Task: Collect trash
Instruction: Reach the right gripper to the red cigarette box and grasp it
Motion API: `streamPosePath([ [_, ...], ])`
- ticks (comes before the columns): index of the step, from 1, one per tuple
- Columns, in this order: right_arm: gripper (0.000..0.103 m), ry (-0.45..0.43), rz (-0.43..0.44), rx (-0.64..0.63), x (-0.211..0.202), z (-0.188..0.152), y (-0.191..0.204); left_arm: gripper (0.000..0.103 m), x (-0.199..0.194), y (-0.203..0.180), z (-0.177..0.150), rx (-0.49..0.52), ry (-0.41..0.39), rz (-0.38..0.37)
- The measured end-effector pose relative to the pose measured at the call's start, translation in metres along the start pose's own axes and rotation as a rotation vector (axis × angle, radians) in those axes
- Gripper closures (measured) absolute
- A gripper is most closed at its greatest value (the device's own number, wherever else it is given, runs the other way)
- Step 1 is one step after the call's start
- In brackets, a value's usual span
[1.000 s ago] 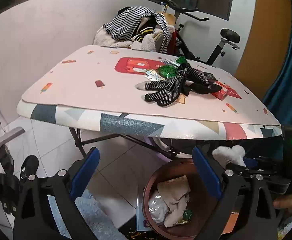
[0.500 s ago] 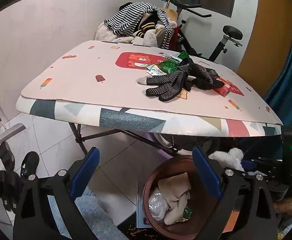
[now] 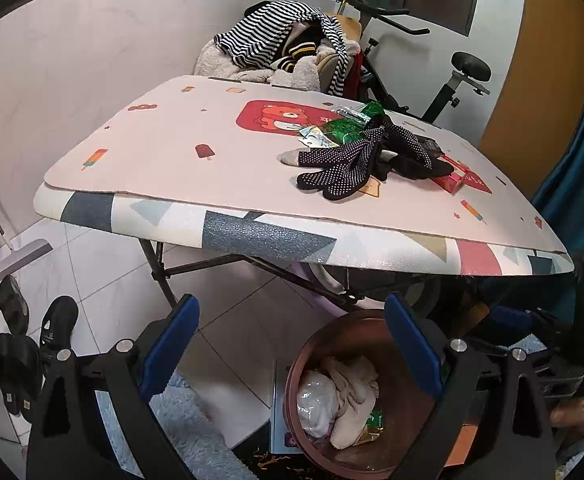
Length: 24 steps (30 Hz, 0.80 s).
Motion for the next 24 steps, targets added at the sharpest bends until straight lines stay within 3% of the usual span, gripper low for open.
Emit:
streamPosePath([
  [4, 0.006, -0.056, -0.015, 0.035, -0.015, 0.011, -0.009, 0.012, 0.001, 0.004, 0.0, -0.029, 0.007, -0.017],
  [9, 0.006, -0.064, -0.035, 0.056, -0.028, 0.027, -0.026, 0.012, 0.003, 0.009, 0.005, -0.069, 0.018, -0.033],
  [12, 0.006, -0.09, -0.015, 0.033, -0.04, 0.048, -0.038, 0.012, 0.006, 0.011, 0.01, -0.085, 0.028, -0.053],
  [16, 0.006, -0.113, -0.085, -0.022, -0.049, 0.086, -0.065, 0.012, 0.013, 0.009, 0.022, -0.074, 0.022, -0.059],
  [24, 0.006, 0.003, -0.255, -0.2, -0.015, 0.161, -0.113, 0.012, 0.026, 0.006, 0.052, -0.112, 0.01, -0.095],
])
Point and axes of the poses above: each gripper's, at about its wrist camera, not at the fingertips, and x roughly the way its jaws point, y to its left, z to its top, the point moved 10 cm from there along x, roughly the way its jaws point, and after that the axes turned 8 degrees about y, right-handed, at the moved point
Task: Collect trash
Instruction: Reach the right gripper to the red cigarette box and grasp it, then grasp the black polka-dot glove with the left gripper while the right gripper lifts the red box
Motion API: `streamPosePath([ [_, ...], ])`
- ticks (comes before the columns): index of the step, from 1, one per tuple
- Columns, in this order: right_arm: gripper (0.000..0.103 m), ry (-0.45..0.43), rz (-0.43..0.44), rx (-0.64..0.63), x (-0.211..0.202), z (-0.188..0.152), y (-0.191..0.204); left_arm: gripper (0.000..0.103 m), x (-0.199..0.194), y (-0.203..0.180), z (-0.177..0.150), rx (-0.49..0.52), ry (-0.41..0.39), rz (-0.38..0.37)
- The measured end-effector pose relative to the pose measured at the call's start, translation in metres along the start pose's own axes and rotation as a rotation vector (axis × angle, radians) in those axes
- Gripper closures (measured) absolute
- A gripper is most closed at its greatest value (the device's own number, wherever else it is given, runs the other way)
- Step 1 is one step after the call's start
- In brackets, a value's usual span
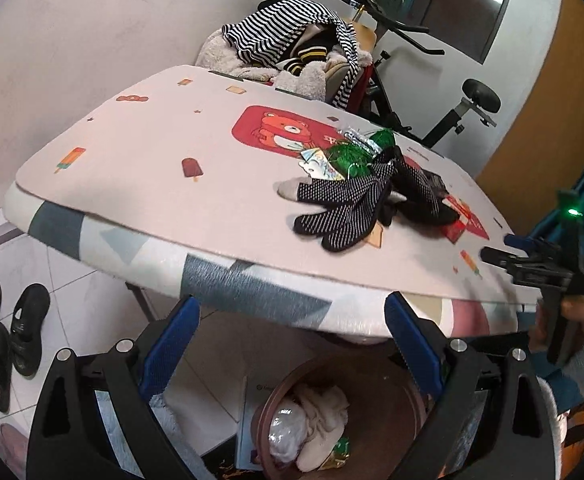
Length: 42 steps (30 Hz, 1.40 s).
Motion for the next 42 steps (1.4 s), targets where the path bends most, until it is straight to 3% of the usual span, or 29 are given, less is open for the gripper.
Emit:
streamPosePath([
  [3, 0.006, 0.039, -0.031, -0.05, 0.017, 0.017, -0.01, 0.012, 0.007, 0.0, 0.003, 0.0, 0.016, 0.001],
  [7, 0.006, 0.101, 0.022, -0.029, 0.039, 0.034, -0.013, 0.012, 0.016, 0.002, 0.002, 0.0, 0.032, 0.008],
  [10, 0.006, 0.126, -0.014, -0.068, 0.052, 0.045, -0.012, 0.012, 0.022, 0.002, -0.001, -0.006, 0.047, 0.01],
  [17, 0.009, 0.136, -0.032, -0.099, 0.071, 0.053, -0.015, 0.012, 0.031, 0.003, -0.002, -0.009, 0.068, 0.014],
  [19, 0.013, 0.115, 0.008, -0.084, 0.071, 0.051, -0.014, 0.012, 0.032, 0.002, -0.002, 0.0, 0.072, 0.012],
  [24, 0.013, 0.017, -0.03, -0.094, 0.063, 0.05, -0.014, 0.012, 0.037, -0.005, 0.002, 0.032, 0.079, 0.002],
  [31, 0.013, -0.132, -0.042, 0.081, 0.035, 0.059, -0.043, 0.016, 0.054, -0.035, 0.019, 0.131, 0.105, -0.025],
  [33, 0.013, -0.164, -0.036, 0.138, 0.022, 0.059, -0.053, 0.028, 0.065, -0.052, 0.024, 0.201, 0.133, -0.031],
  [38, 0.013, -0.255, 0.065, 0.287, -0.015, 0.058, -0.066, 0.036, 0.085, -0.076, 0.047, 0.272, 0.132, -0.009],
  [42, 0.013, -0.295, 0.115, 0.312, -0.04, 0.053, -0.056, 0.045, 0.111, -0.083, 0.074, 0.333, 0.145, 0.087],
])
Point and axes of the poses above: each gripper's, at about its wrist camera, not at the fingertips, and x roughly the way its jaws point, y to its left, z to its top, the point moved 10 cm from there along x, roughly the way its jaws point, and after that the axes turned 8 degrees about y, right-handed, at the moved point
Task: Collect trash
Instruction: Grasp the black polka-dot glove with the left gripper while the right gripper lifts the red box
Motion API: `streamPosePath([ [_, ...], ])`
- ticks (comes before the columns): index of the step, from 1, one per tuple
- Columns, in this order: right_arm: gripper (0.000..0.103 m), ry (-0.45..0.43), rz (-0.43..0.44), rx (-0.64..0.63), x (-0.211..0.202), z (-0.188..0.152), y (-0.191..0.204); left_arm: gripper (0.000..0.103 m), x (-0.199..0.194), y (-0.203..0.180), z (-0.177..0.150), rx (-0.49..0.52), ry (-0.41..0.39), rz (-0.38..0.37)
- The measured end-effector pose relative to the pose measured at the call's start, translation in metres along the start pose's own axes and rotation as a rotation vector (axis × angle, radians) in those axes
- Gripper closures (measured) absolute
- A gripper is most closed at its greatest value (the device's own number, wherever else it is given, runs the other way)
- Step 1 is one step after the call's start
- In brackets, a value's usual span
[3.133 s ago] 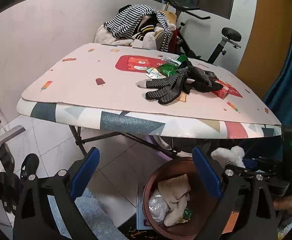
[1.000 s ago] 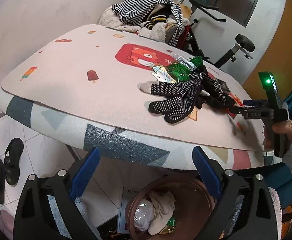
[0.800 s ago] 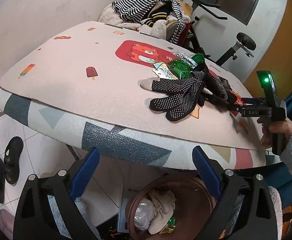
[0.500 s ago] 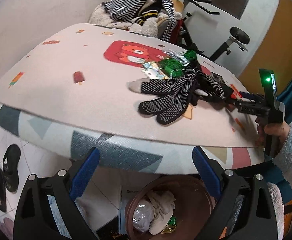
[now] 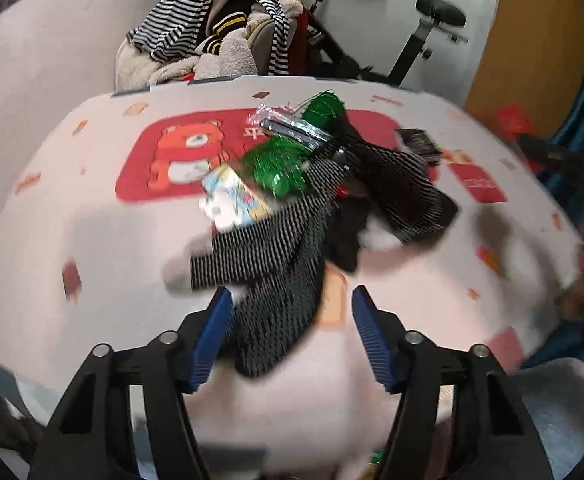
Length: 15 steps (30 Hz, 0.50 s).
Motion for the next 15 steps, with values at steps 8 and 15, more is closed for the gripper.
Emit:
streamPosePath([
  [8, 0.013, -0.028, 0.022, 0.005, -0.042, -0.012, 0.014, 0.095, 0.023, -0.001, 0.01, 0.056, 0.077, 0.024],
  [15, 0.013, -0.03, 0.013, 0.036, -0.064, -0.019, 0.013, 0.096, -0.045, 0.019, 0.036, -0.053, -0.066, -0.097],
])
Point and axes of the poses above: each gripper's, at about its wrist camera, not at the fingertips, and x roughly the way its jaws point, y to its left, z to its top, the point moved 10 cm from there along x, roughly the way its jaws point, and after that the axes turned 8 degrees about y, right-handed, at the moved point
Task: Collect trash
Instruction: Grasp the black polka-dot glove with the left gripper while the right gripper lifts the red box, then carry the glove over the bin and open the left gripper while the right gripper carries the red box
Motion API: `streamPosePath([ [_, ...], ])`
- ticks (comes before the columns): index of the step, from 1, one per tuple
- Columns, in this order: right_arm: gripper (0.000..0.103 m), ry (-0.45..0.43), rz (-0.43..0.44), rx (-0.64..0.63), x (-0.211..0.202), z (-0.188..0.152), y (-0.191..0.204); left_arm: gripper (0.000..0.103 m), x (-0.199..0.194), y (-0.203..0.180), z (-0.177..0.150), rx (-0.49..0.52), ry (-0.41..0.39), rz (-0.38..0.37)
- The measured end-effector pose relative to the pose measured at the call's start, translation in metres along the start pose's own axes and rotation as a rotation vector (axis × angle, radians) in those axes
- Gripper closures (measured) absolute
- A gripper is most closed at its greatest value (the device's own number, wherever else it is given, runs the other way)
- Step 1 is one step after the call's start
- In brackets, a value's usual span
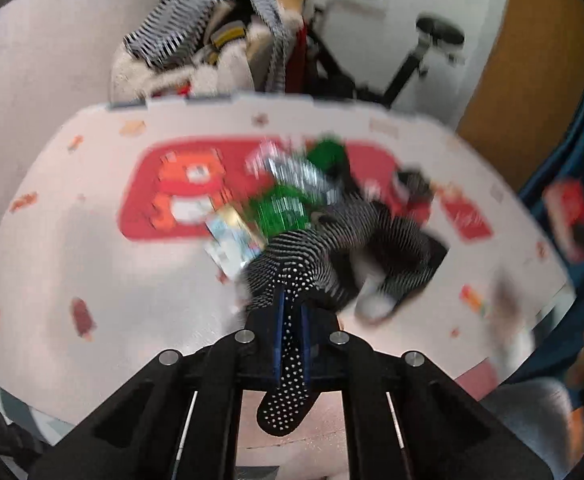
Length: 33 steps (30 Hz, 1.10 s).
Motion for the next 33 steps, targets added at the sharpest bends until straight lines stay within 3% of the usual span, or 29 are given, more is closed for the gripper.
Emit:
streamPosePath([
  [6, 0.013, -0.016, 0.011, 0.007, -0.016, -0.001, 0.011, 0.096, -0.084, -0.003, 0.035, -0.03, -0.146, -0.096],
  [13, 0.013, -0.029, 0.011, -0.021, -0.041, -0.01, 0.031, 0.096, -0.139, -0.03, 0.015, 0.029, -0.183, -0.15],
  [19, 0.013, -0.042, 0.012, -0.011, -0.062, -0.027, 0.044, 0.096, -0.138, -0.05, -0.04, 0.085, -0.117, -0.174],
  [28, 0.013, -0.035, 0.012, 0.004, -0.081, -0.055, 0.053, 0.096, -0.089, -0.074, -0.138, 0.179, 0.075, -0.175],
  [33, 0.013, -0.014, 0.019, 0.012, -0.081, -0.068, 0.056, 0.096, -0.067, -0.083, -0.173, 0.182, 0.15, -0.193],
])
Point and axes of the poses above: each gripper's, at about its wrist camera, not at the fingertips, and x roughly the way its jaws point, y to its left, z to its top, the point moved 10 cm from there along x, roughly the way its jaws point, and after that the axes turned 8 degrees about y, right-handed, at the moved point
